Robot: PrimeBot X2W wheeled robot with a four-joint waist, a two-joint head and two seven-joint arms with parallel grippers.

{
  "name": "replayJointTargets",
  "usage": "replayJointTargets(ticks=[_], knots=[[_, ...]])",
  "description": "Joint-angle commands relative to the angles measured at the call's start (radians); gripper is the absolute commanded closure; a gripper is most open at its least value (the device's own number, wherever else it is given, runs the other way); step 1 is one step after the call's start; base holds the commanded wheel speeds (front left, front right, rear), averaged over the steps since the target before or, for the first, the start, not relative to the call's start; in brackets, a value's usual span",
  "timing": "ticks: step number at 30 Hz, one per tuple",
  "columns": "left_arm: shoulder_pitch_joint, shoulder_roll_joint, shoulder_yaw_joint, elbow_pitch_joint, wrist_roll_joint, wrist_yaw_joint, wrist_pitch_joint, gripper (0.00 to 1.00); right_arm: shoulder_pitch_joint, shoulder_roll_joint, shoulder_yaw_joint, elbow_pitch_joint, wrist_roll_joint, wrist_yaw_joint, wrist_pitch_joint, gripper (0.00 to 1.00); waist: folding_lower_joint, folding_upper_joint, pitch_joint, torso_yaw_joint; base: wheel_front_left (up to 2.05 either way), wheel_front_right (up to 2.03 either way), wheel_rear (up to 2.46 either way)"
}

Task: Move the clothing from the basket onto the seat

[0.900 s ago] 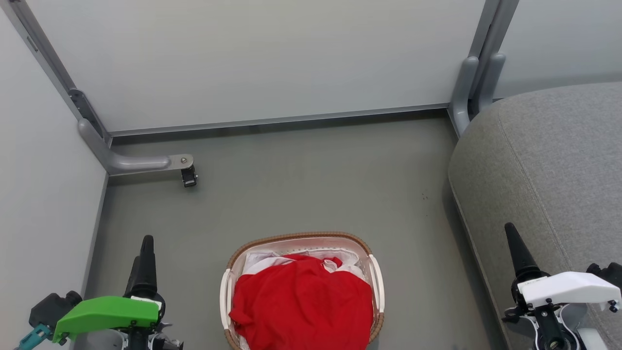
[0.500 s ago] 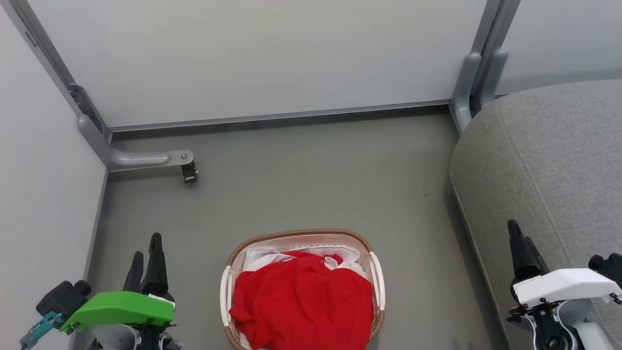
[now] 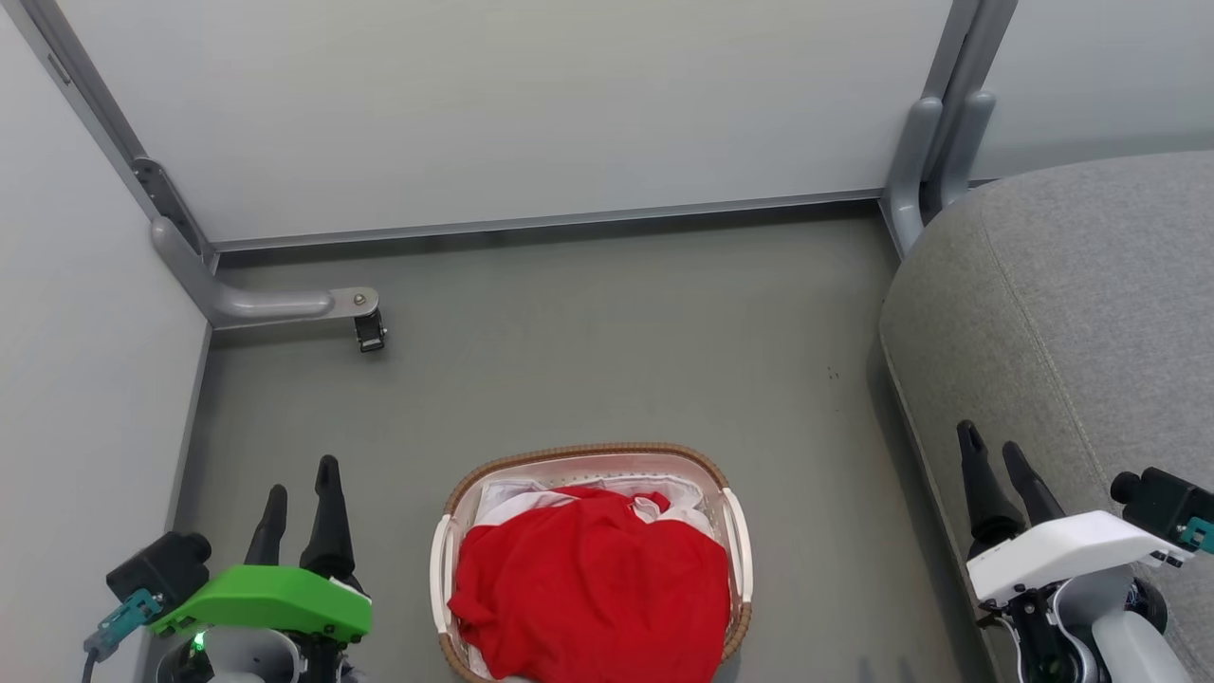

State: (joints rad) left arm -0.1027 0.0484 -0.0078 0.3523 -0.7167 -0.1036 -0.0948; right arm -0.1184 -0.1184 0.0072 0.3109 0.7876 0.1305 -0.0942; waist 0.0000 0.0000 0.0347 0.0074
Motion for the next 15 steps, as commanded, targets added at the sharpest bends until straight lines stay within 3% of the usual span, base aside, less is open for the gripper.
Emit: replayJointTargets(ticks=[1,15], knots=[[-0.024,0.01,-0.006,-0.003,0.041,0.007,-0.011,0.0,-0.026,-0.015,0.004,-0.006,-0.035,0.0,-0.013,0.0,0.0,0.0,0.001,0.0,0.0,0.0,0.0],[-0.015,0.009,-0.004,0.034,0.195,0.056,-0.052,0.0,-0.027,-0.015,0.001,0.02,-0.208,0.0,-0.052,0.0,0.0,0.0,0.007,0.006,0.0,0.0,0.0]])
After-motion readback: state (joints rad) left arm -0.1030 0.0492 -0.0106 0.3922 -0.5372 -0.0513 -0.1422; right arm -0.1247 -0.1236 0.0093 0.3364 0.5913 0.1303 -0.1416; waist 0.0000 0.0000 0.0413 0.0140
